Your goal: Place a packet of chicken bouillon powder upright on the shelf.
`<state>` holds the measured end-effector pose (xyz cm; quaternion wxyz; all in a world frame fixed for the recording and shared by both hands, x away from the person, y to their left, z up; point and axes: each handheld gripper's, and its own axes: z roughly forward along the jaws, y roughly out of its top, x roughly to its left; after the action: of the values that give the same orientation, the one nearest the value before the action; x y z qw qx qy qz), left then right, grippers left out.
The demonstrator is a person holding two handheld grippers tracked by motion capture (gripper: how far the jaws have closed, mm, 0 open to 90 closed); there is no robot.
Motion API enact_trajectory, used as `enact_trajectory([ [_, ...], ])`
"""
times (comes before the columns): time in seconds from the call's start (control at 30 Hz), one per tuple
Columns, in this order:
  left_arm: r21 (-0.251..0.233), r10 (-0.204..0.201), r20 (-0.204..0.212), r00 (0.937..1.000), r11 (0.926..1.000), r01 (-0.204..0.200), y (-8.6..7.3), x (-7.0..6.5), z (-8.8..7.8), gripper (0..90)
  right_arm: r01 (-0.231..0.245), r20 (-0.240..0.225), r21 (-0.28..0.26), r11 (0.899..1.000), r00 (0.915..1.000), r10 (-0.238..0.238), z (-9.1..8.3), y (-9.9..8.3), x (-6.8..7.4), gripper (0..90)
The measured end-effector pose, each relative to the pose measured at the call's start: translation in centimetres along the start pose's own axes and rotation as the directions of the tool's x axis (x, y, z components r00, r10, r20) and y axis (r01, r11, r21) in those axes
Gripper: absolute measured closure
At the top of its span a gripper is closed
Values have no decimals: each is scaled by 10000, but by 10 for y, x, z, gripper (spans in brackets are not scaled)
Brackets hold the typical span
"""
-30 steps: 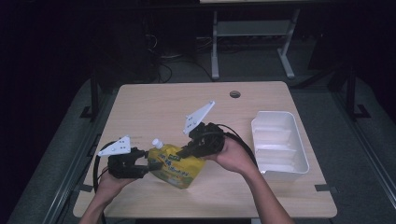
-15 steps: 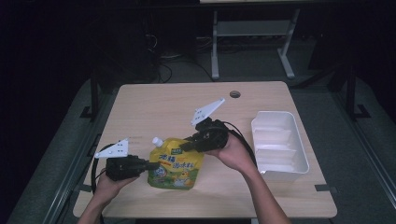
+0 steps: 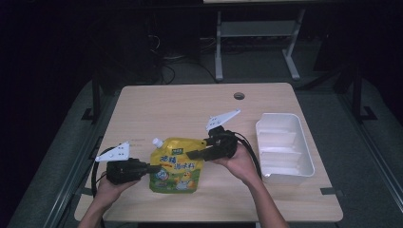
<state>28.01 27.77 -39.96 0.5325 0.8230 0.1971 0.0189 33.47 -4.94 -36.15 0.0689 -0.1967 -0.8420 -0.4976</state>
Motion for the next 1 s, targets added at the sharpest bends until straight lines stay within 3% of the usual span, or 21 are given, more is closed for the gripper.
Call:
enact_trajectory([
  [0.37,16,-106,-58,9999,9999,106,-1,1,-1,893,-506,-521,-519,9974,9975,479,18,-14,-4,678],
  [0.53,55,-114,-126,9999,9999,115,-2,1,0,893,-740,-720,-595,9955,9950,696,22,-18,-6,759],
  [0.57,77,-130,-153,9998,9999,131,-2,2,-1,892,-750,-810,-644,9951,9943,697,23,-19,-7,807],
  [0.7,153,-197,-227,9995,9997,201,-3,4,-1,885,-578,-981,-633,9963,9938,514,23,-17,-4,877],
  [1.0,118,-254,-532,9983,9996,261,-4,5,-3,818,-253,-791,-397,9989,9966,221,15,-11,2,892],
])
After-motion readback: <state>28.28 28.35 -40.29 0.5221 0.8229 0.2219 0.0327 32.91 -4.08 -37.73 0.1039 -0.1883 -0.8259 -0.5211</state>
